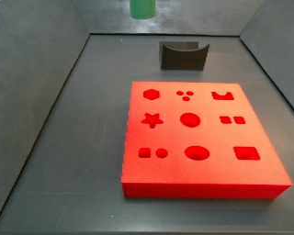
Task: Insert the round object.
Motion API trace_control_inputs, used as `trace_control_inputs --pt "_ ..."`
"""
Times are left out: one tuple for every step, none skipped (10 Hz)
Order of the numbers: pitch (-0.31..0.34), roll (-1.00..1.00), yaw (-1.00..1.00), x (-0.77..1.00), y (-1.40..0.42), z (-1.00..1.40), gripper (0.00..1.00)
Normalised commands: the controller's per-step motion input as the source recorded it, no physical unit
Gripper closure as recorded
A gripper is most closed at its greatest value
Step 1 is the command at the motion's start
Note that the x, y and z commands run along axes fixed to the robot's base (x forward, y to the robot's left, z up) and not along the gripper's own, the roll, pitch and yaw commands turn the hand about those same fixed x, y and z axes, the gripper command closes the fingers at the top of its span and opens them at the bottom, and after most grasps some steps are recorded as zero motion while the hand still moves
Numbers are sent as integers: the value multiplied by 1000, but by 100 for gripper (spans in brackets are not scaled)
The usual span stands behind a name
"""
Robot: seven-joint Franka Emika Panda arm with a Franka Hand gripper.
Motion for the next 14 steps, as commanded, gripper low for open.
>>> trace_control_inputs --pt "0 43 -180 569 -300 -160 100" --pt "0 24 -129 940 -309 -274 100" --pt "0 49 0 1000 -234 -340 100" --pt "0 24 0 1000 -183 -311 100" --pt "0 16 0 1000 -157 -303 100" --pt "0 66 0 1000 -180 -331 100" --pt "0 117 0 1000 -200 -346 100" --pt "7 143 0 1000 -203 -360 100" --pt "10 160 0 1000 -226 -383 100" --pt "13 176 0 1000 -231 -389 100" --pt "43 247 0 1000 -171 -389 100" --pt "66 306 0 1000 -123 -397 100" --pt "70 301 0 1000 -83 -409 100" --pt "49 200 0 1000 -63 -454 100"
